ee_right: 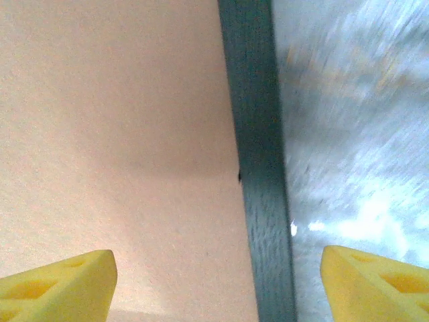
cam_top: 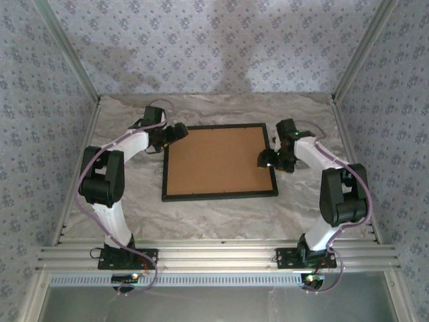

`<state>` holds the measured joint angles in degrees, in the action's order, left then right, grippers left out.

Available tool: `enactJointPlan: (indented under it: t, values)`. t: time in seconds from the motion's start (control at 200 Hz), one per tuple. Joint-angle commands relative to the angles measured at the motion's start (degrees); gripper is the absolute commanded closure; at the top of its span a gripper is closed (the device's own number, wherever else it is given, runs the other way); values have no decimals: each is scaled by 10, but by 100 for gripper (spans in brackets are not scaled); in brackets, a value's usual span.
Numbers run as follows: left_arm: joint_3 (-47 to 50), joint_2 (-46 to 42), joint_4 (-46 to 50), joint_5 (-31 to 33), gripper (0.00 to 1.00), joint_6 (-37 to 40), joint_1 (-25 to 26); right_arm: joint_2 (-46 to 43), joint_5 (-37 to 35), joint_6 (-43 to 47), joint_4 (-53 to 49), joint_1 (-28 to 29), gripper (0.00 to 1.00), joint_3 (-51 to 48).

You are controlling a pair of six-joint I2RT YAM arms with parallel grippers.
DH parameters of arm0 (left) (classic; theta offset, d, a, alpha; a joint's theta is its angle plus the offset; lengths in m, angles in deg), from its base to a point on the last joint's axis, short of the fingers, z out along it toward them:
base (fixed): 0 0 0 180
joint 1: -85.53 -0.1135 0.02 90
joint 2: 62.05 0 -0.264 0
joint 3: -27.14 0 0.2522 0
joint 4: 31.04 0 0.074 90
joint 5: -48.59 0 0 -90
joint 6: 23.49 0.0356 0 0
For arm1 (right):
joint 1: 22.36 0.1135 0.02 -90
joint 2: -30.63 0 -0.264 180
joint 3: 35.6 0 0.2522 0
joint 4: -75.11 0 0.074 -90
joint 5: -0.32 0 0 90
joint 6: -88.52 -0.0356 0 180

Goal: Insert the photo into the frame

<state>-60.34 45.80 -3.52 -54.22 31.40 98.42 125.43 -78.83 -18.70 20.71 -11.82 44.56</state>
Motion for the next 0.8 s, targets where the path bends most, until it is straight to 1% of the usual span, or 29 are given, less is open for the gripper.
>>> enactJointPlan:
  t: [0.0, 0.13, 0.19, 0.245, 0.32, 0.375, 0.41, 0.46, 0.575, 0.68, 0.795]
  values:
    - [15, -51, 51, 27, 1, 39, -18, 36, 8, 52, -9, -17, 18, 89]
    - [60, -91, 83, 46, 2, 58, -19, 111, -27, 82, -21, -26, 19, 179]
    - [86, -108, 87, 50, 2, 60, -19, 144, -35, 91, -26, -32, 23, 218]
    - [109, -120, 88, 56, 1, 61, -19, 175, -35, 100, -39, -38, 30, 257]
    - [135, -127, 87, 65, 2, 60, -19, 218, -32, 107, -56, -43, 44, 308]
    - [150, -128, 83, 68, 4, 59, -19, 244, -36, 111, -65, -44, 53, 341]
    - [157, -128, 78, 68, 6, 58, -19, 257, -42, 112, -69, -45, 57, 355]
    - [165, -127, 72, 70, 9, 60, -18, 273, -46, 113, -75, -45, 59, 375]
    - [168, -121, 71, 71, 13, 65, -15, 300, -57, 113, -82, -42, 59, 402]
    - [158, -113, 80, 77, 17, 79, -7, 311, -61, 114, -87, -41, 59, 408]
    - [145, -105, 94, 101, 21, 93, 10, 316, -66, 123, -91, -36, 59, 408]
